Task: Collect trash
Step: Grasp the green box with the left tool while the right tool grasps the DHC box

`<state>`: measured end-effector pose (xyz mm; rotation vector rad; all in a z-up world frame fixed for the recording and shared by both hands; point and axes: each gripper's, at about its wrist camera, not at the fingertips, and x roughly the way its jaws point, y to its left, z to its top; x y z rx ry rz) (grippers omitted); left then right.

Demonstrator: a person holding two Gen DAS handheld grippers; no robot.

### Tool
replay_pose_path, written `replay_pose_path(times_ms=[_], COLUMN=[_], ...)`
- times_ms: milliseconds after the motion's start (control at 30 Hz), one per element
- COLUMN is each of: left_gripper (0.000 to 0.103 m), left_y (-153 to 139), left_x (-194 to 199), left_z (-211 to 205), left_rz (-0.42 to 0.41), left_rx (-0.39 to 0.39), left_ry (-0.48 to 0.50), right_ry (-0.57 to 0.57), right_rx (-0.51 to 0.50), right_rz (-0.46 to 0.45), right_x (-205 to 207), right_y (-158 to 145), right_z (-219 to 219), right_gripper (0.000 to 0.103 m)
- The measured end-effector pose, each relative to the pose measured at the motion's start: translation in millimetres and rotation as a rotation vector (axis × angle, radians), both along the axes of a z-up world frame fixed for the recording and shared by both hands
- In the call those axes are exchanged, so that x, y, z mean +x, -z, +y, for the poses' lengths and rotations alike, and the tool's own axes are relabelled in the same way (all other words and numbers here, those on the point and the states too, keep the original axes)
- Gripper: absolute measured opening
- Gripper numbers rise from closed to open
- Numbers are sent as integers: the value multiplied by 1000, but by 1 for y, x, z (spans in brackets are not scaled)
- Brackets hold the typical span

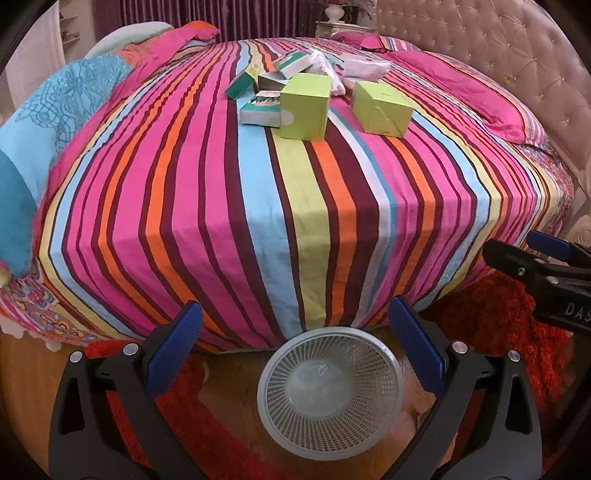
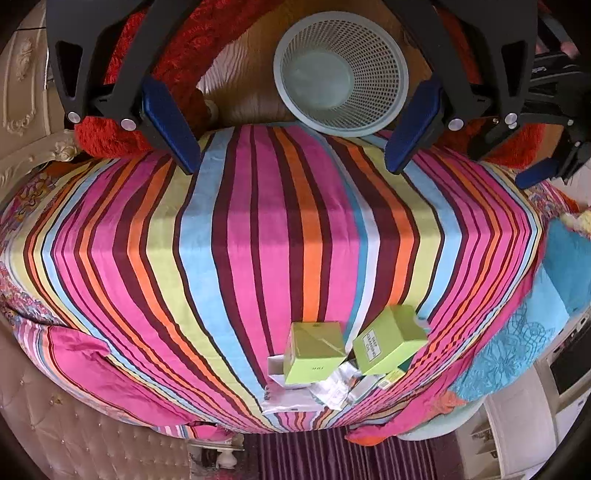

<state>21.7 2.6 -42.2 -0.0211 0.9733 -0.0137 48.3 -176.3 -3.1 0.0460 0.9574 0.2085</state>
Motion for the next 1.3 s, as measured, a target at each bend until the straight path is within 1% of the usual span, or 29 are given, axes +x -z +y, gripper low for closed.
replay_pose_path(times_ms=[100,267,400,500,600,700,933,1300], left_gripper=[97,97,97,97,97,97,97,97], left_y=[-3,-13,-21,-23,-24,-20,-18,-14], left_x=[11,42,71,91,107,119,146,168], left_z=[2,-1,-1,2,2,-1,-4,-11], left_rz=[-36,-112,-174,-194,-207,-209,-242,-280], left_rx=[0,51,40,0,-1,9,12,91], left_ry=[-11,8,27,20,17,25,21,-5], right_ry=[1,-1,1,2,-19,-35,-34,-45], right_rx=[30,20,23,54,85,102,84,53], right_rz=[-19,-60,-77,-88,-93,-83,-41,14], right_x=[13,43,74,93,106,120,149,180], right_y=[-6,-15,-18,-21,-24,-26,-18,-5], right_z=[-1,4,6,7,8,13,24,39], right_gripper=[96,96,96,96,96,96,96,96])
